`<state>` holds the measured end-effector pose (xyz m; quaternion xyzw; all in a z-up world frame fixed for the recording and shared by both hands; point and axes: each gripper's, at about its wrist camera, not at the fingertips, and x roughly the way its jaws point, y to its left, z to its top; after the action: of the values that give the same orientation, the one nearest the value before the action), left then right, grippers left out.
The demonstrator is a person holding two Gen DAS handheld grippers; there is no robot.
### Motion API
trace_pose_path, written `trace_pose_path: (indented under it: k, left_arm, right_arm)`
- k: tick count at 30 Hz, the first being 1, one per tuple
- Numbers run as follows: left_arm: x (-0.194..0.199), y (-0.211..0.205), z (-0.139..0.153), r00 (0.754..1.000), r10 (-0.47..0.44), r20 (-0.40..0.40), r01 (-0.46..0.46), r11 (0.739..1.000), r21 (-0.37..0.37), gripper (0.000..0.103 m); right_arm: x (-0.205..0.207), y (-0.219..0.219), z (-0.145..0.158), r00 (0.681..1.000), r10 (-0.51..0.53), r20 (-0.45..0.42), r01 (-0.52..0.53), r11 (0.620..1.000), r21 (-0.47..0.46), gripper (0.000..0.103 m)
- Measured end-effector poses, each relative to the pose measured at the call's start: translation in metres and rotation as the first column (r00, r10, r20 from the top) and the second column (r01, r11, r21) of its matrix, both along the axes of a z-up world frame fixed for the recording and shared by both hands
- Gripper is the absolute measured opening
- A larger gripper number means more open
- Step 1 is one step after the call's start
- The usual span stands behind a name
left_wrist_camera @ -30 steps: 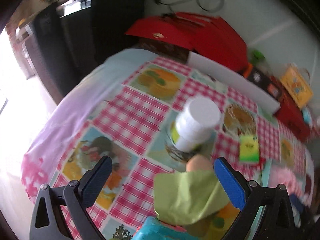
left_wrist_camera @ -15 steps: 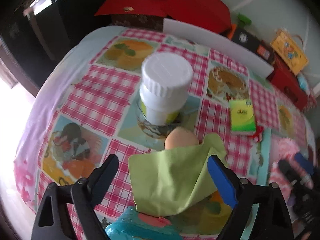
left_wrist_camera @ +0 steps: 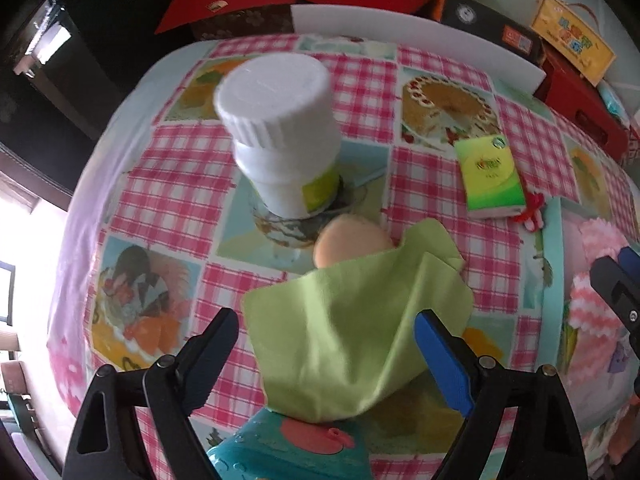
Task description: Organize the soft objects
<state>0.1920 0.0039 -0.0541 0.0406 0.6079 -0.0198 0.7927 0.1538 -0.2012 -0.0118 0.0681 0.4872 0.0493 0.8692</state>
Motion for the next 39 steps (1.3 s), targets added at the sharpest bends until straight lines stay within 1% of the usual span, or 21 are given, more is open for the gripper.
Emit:
trace_pose_path:
  k: [2, 6, 9, 11, 13, 16, 18, 19, 20, 22, 25, 27, 28, 29, 31, 32, 35, 39]
  left_arm:
    - [-0.001, -0.006, -0.001, 1.0, -0.023, -0.012, 0.023, 1.0, -0.007, 0.092]
    - [-0.001, -0.024, -0.008, 0.997, -0.079, -0.025, 0.079, 0.996, 0.03, 0.092]
    - [-0.001, -0.032, -0.014, 0.995, -0.096, -0.037, 0.098, 0.994, 0.053, 0.091]
    - [-0.001, -0.038, -0.015, 0.994, -0.103, -0.036, 0.105, 0.993, 0.055, 0.085]
    - [-0.002, -0.045, -0.016, 0.993, -0.114, -0.043, 0.117, 0.991, 0.058, 0.083]
    - [-0.003, -0.056, -0.023, 0.988, -0.141, -0.062, 0.146, 0.986, 0.075, 0.074]
    - [-0.005, -0.062, -0.027, 0.986, -0.153, -0.071, 0.159, 0.984, 0.08, 0.063]
    - [-0.006, -0.064, -0.029, 0.984, -0.161, -0.076, 0.167, 0.983, 0.081, 0.06]
    - [-0.007, -0.067, -0.031, 0.983, -0.167, -0.079, 0.174, 0.981, 0.087, 0.054]
    - [-0.008, -0.07, -0.035, 0.981, -0.175, -0.081, 0.183, 0.978, 0.104, 0.047]
    - [-0.01, -0.074, -0.038, 0.983, -0.171, -0.071, 0.177, 0.98, 0.089, 0.037]
    - [-0.01, -0.068, -0.037, 0.985, -0.162, -0.068, 0.167, 0.983, 0.082, 0.026]
    - [-0.01, -0.065, -0.038, 0.986, -0.155, -0.065, 0.16, 0.983, 0.085, 0.023]
    - [-0.009, -0.062, -0.038, 0.986, -0.152, -0.063, 0.157, 0.984, 0.084, 0.018]
    - [-0.008, -0.057, -0.038, 0.989, -0.141, -0.054, 0.144, 0.987, 0.075, 0.012]
    - [-0.008, -0.055, -0.038, 0.99, -0.134, -0.05, 0.137, 0.988, 0.072, 0.008]
    - [-0.009, -0.045, -0.036, 0.992, -0.122, -0.044, 0.124, 0.991, 0.046, 0.006]
    - [-0.012, -0.041, -0.034, 0.992, -0.124, -0.035, 0.124, 0.992, 0.019, 0.005]
  right_arm:
    - [0.0, -0.001, 0.0, 1.0, -0.002, 0.0, 0.002, 1.0, 0.005, 0.092]
    - [0.0, 0.0, -0.001, 1.0, 0.001, -0.003, -0.001, 1.0, 0.007, 0.092]
    - [0.0, 0.002, -0.002, 1.0, 0.006, -0.004, -0.006, 1.0, 0.005, 0.092]
    - [0.0, 0.003, -0.002, 1.0, 0.007, -0.004, -0.007, 1.0, 0.001, 0.092]
    - [0.0, 0.004, -0.002, 1.0, 0.007, -0.005, -0.007, 1.0, 0.002, 0.092]
    - [0.0, 0.005, -0.003, 1.0, 0.009, -0.006, -0.009, 1.0, 0.001, 0.092]
    - [0.0, 0.005, -0.003, 1.0, 0.009, -0.006, -0.009, 1.0, 0.002, 0.092]
    - [0.0, 0.005, -0.003, 1.0, 0.007, -0.006, -0.007, 1.0, 0.003, 0.092]
    - [0.0, 0.005, -0.003, 1.0, 0.006, -0.006, -0.006, 1.0, 0.003, 0.092]
    - [0.0, 0.004, -0.003, 1.0, 0.003, -0.007, -0.003, 1.0, 0.005, 0.092]
    - [0.0, 0.003, -0.004, 1.0, 0.002, -0.01, -0.002, 1.0, 0.007, 0.092]
    - [0.0, 0.003, -0.005, 1.0, 0.003, -0.011, -0.003, 1.0, 0.006, 0.092]
    - [0.0, 0.003, -0.005, 1.0, 0.004, -0.012, -0.004, 1.0, 0.006, 0.092]
    - [0.0, 0.003, -0.005, 1.0, 0.005, -0.014, -0.005, 1.0, 0.005, 0.092]
    - [0.0, 0.004, -0.007, 1.0, 0.005, -0.017, -0.005, 1.0, 0.002, 0.092]
    - [0.0, 0.004, -0.007, 1.0, 0.006, -0.018, -0.006, 1.0, 0.001, 0.092]
    - [0.001, 0.006, -0.009, 1.0, 0.009, -0.022, -0.009, 1.0, -0.003, 0.092]
    - [0.001, 0.008, -0.011, 1.0, 0.015, -0.027, -0.015, 1.0, -0.013, 0.092]
